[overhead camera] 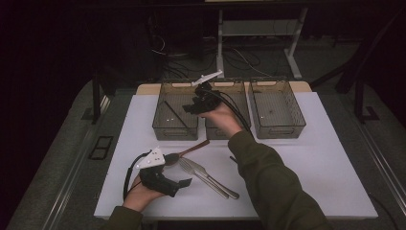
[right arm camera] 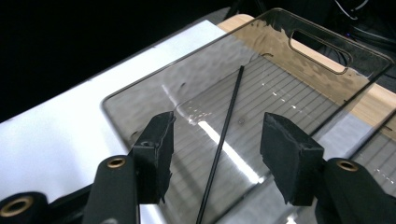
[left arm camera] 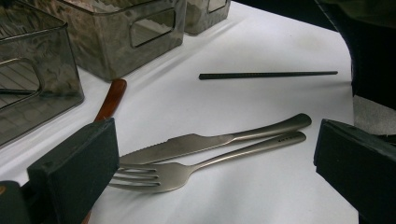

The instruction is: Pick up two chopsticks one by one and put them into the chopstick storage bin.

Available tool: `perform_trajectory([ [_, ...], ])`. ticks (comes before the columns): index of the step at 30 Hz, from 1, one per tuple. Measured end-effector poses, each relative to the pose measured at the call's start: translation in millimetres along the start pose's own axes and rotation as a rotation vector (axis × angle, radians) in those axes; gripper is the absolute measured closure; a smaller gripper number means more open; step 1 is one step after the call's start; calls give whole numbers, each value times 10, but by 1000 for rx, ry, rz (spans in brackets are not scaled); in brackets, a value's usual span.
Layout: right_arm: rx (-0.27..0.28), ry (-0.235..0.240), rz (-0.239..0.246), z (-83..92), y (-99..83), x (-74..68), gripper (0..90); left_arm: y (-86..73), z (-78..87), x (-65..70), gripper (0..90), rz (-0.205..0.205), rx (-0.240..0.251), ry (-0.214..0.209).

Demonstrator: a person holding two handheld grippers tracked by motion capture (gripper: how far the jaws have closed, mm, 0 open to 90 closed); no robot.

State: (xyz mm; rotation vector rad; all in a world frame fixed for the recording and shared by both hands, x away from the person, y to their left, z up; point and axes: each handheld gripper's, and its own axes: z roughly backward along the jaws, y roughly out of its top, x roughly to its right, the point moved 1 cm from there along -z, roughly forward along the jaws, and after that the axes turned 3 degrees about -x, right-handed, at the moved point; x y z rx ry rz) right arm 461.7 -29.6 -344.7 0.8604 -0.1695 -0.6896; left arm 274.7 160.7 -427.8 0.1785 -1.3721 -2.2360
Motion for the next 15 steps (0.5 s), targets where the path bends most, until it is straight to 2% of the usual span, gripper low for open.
perform_trajectory([
  [5,26,19,9,274,-132,20,418,0,-7,4,0,-7,-12,3],
  [15,62,42,21,685,-473,76,400,-9,-15,9,0,3,-9,6],
])
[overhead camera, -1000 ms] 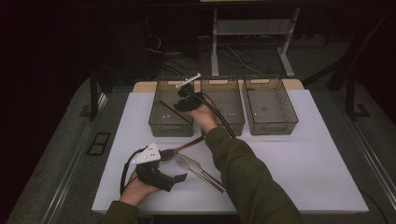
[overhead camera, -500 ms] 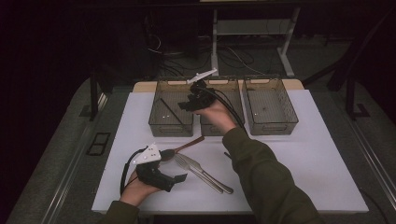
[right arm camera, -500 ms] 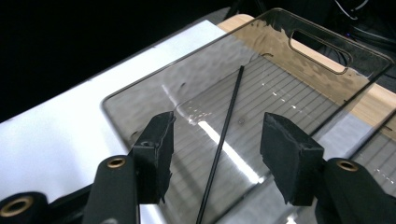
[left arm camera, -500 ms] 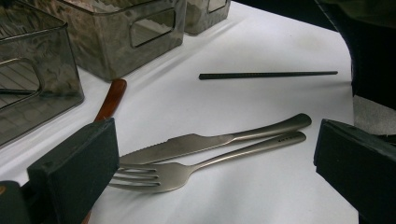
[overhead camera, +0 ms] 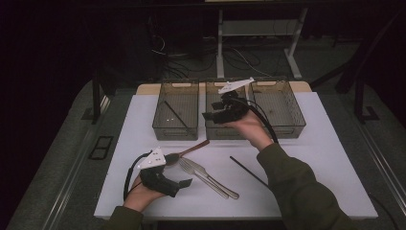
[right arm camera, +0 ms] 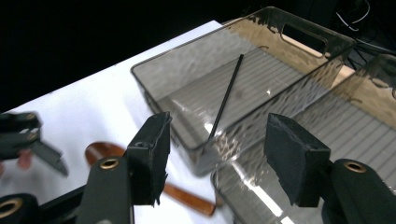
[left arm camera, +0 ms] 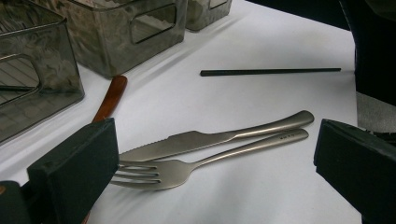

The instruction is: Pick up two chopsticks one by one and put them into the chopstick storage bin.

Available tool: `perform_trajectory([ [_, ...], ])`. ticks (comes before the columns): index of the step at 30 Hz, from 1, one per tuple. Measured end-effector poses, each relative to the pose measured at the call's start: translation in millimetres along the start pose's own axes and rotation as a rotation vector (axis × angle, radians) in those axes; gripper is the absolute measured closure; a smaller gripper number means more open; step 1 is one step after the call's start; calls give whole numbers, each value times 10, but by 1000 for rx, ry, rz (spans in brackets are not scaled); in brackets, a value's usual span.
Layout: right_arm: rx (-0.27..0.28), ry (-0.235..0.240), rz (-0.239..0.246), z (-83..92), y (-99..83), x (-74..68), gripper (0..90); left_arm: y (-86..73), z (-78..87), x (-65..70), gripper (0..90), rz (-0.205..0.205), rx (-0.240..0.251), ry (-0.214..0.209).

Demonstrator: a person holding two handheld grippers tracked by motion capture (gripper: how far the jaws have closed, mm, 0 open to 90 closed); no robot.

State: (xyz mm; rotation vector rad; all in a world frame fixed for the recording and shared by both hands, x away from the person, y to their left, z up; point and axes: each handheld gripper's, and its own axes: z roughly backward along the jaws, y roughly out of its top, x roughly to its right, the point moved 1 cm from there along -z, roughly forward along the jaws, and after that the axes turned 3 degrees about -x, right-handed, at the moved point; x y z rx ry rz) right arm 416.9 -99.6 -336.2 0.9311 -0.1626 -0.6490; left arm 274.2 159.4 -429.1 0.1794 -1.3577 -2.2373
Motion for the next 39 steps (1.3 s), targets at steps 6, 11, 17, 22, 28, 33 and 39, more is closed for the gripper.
perform_trajectory([
  [6,6,14,10,225,-214,-20,400,-3,-2,-1,0,-7,-11,3],
  [11,10,21,14,384,-387,-21,412,-4,-6,7,0,-3,-7,4],
  [17,-16,5,18,582,-696,-17,455,-6,-4,1,0,-8,-9,4],
  [22,-29,-18,19,735,-962,-34,548,-7,-10,4,0,-5,-11,6],
  [28,-53,-37,6,856,-1267,-73,634,-7,-17,10,0,-2,-13,6],
  [33,-84,-53,4,931,-1475,-112,692,-7,-11,7,0,-1,-13,10],
  [39,-122,-55,-13,1048,-1692,-127,741,-8,-11,11,0,-4,-14,9],
])
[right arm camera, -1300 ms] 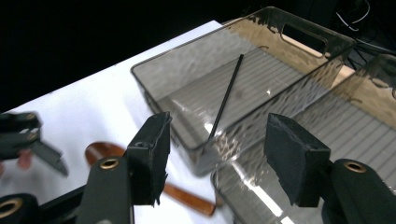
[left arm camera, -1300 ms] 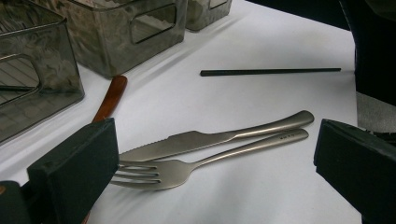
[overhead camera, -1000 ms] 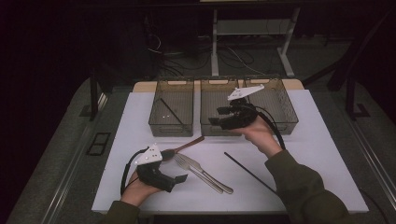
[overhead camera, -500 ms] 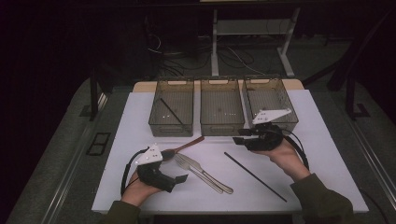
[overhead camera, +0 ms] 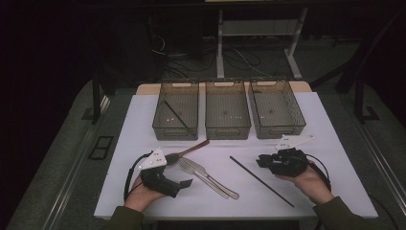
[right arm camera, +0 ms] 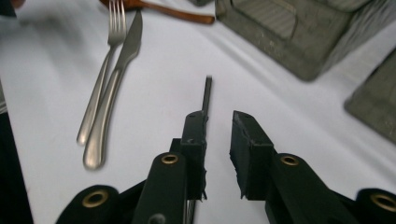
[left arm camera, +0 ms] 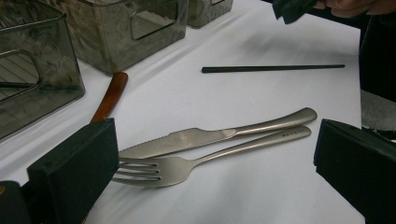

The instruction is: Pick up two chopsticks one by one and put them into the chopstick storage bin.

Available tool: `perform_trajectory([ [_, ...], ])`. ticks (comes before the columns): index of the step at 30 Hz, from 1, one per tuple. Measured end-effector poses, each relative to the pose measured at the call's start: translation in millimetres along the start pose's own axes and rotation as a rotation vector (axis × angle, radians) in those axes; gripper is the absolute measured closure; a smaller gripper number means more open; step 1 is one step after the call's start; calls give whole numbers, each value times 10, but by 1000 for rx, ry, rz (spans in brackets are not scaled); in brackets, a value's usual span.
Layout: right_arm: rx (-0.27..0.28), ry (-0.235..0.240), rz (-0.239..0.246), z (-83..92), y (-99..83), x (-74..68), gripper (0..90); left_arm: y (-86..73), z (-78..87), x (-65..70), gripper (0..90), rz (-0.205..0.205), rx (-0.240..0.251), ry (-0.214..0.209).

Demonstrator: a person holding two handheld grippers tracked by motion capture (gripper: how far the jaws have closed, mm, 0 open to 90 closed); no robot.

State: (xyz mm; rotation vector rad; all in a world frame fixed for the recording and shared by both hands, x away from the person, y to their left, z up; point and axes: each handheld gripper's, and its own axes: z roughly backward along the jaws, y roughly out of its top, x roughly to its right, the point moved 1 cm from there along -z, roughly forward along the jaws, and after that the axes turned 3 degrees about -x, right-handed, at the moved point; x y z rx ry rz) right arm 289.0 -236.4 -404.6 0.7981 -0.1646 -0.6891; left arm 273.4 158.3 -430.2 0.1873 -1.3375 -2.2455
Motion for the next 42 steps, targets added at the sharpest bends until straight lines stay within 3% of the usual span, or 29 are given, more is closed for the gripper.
perform_trajectory([
  [15,-100,7,-1,-18,-441,-139,783,-6,9,-2,0,3,-1,6],
  [30,-166,-17,26,-175,-511,-161,811,-5,7,2,0,3,-2,6],
  [42,-162,-22,24,-180,-516,-157,845,-3,3,5,0,1,-5,7],
])
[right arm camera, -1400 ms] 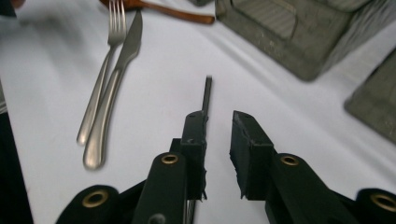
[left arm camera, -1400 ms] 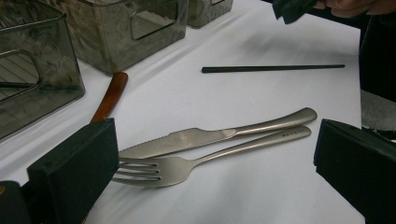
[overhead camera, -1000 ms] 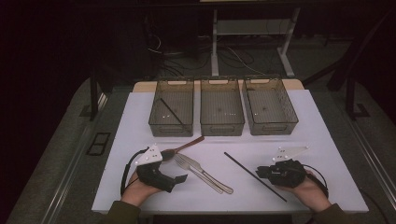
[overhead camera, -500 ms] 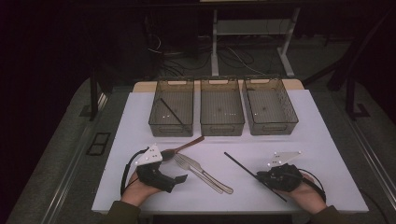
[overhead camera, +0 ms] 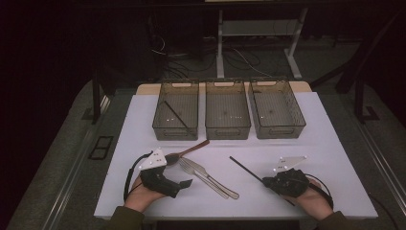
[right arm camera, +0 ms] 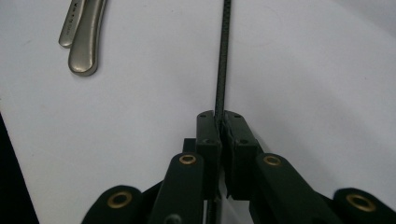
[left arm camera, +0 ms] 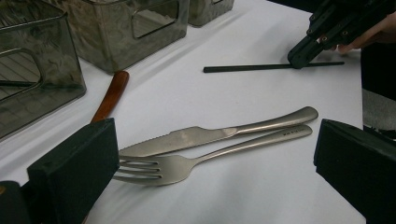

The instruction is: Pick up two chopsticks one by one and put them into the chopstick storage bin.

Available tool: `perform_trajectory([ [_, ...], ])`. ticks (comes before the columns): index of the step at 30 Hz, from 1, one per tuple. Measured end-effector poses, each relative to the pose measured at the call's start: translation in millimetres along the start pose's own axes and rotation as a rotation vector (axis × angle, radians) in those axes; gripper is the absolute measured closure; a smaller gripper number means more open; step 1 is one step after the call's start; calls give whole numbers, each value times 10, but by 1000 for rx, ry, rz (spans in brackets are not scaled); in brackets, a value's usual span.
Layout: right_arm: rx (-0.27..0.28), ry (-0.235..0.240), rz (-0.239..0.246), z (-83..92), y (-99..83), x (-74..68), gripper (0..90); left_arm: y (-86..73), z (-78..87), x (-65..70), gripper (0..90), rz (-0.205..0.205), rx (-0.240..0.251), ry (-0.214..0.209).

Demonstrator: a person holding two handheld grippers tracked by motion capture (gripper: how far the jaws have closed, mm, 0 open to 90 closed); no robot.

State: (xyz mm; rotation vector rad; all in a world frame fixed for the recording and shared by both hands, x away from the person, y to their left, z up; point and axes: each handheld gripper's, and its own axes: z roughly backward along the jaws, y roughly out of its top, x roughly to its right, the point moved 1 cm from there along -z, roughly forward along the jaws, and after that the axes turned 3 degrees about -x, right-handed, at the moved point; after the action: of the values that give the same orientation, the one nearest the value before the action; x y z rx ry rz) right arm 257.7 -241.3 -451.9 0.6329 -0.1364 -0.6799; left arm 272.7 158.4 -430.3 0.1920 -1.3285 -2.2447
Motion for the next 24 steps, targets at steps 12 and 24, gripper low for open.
perform_trajectory([
  [12,29,24,-29,57,8,57,850,0,3,-1,0,2,2,0],
  [24,84,42,-43,138,32,76,851,2,6,-4,0,1,2,2],
])
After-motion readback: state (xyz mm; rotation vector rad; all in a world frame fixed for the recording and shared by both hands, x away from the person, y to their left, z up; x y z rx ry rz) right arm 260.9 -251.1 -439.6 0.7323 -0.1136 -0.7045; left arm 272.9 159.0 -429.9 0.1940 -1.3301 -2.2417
